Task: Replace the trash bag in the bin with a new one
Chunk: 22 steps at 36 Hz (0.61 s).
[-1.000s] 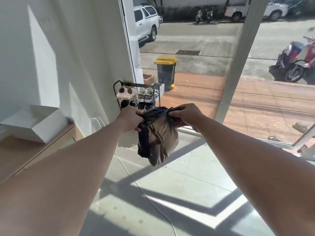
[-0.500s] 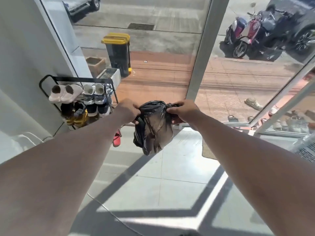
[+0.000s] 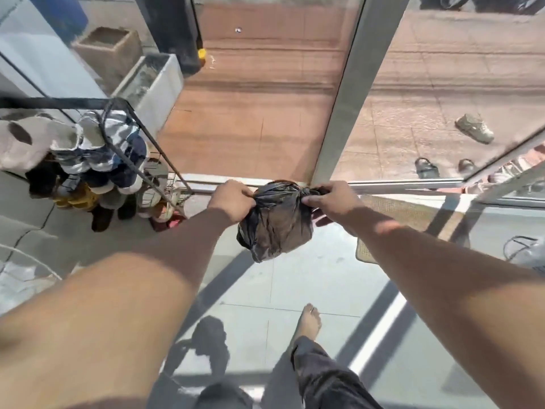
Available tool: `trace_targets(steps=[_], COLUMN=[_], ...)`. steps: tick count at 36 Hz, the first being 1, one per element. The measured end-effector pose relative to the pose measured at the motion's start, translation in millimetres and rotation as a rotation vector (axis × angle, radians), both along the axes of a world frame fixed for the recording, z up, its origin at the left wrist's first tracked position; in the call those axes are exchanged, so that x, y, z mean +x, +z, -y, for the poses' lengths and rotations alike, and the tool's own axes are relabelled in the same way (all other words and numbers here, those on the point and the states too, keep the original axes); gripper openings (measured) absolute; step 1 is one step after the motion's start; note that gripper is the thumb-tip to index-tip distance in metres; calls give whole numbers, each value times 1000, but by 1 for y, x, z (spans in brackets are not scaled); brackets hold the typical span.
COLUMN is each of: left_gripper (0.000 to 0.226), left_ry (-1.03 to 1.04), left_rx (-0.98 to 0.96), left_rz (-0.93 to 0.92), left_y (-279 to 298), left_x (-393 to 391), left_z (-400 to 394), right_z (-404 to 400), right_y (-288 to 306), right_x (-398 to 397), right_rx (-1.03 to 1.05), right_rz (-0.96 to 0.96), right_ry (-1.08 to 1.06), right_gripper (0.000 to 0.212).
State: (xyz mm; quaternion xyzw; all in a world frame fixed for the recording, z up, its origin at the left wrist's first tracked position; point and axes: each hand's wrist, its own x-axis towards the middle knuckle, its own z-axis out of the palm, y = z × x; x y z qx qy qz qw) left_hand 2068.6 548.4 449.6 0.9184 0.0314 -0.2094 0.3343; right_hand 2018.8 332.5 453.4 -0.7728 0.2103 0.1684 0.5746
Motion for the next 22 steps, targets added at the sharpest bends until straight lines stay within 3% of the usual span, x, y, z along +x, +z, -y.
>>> trace_targets(steps=[6,10,15,22], left_gripper=[14,17,12,23], left_ry=[47,103,130,120], left_rx=[102,110,70,42], left_rz=[-113,-217,-357,-495], left_y=[-94,-173,-323,-476], left_x=[52,84,101,108], left_z=[41,57,84,107], right_z=[37,48,67,76], right_y=[-89,-153,-291,-464], right_x=[63,90,103,109], right_rx=[8,21,16,-46], right_rz=[-108,-156,-278,-329], right_ry=[-6,-21,-71,-157], right_gripper=[21,18,13,24])
